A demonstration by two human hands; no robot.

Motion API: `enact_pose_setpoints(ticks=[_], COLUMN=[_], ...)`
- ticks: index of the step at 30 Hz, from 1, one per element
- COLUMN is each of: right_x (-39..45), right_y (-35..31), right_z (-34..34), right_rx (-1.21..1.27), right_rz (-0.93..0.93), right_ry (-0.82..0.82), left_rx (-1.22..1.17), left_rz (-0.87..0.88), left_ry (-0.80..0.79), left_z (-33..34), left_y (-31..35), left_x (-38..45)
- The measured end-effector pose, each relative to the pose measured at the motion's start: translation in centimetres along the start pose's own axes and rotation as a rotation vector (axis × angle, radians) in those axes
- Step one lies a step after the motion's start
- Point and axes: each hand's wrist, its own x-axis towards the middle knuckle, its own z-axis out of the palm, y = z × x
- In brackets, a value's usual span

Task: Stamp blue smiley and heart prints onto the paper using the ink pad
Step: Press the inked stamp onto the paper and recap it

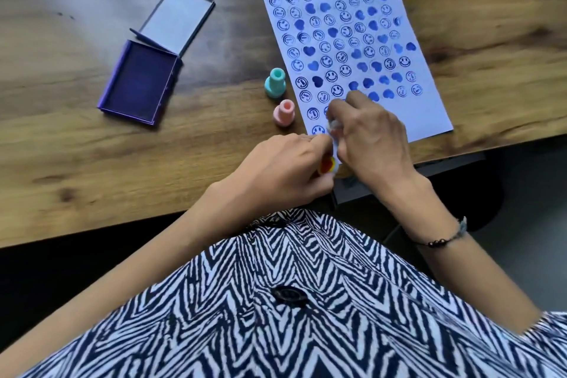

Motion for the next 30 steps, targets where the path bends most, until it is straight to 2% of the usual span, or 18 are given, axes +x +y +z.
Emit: enact_pose_setpoints(ticks=[12,17,19,22,24,27,30], right_x=[-0.1,0.1,0.1,-0.4,-1.0,-1.8,-2.8], right_y=[-0.4,-0.2,0.6,2.0,2.8,2.6,1.1], right_z=[-0.1,-0.5,-0.7,-1.7,-2.3,-2.5,-2.7], right_rx=[-0.043,0.003,0.164,0.478,0.732,1.089,1.368], right_rz=[0.002,0.014,0.086,0.318,0.465,0.572,0.582], right_ry=[0.016,-0.035,0.011,0.2,0.251,0.204,0.098], left_rx=[-0.033,-0.036,-0.045,-0.132,-0.226,-0.374,-0.537], left_rz=[0.023,0.025,0.02,0.009,0.004,-0.017,-0.055], left_ry=[0.014,0.002,-0.001,0.012,0.037,0.177,0.31], left_z=[0.0,0.1,0.1,0.0,-0.2,-0.5,-1.2], left_y=[-0.2,-0.4,-0.5,-0.7,-0.6,-0.4,-0.2], left_x=[-0.2,-0.3,-0.3,-0.3,-0.6,-1.4,-1.8])
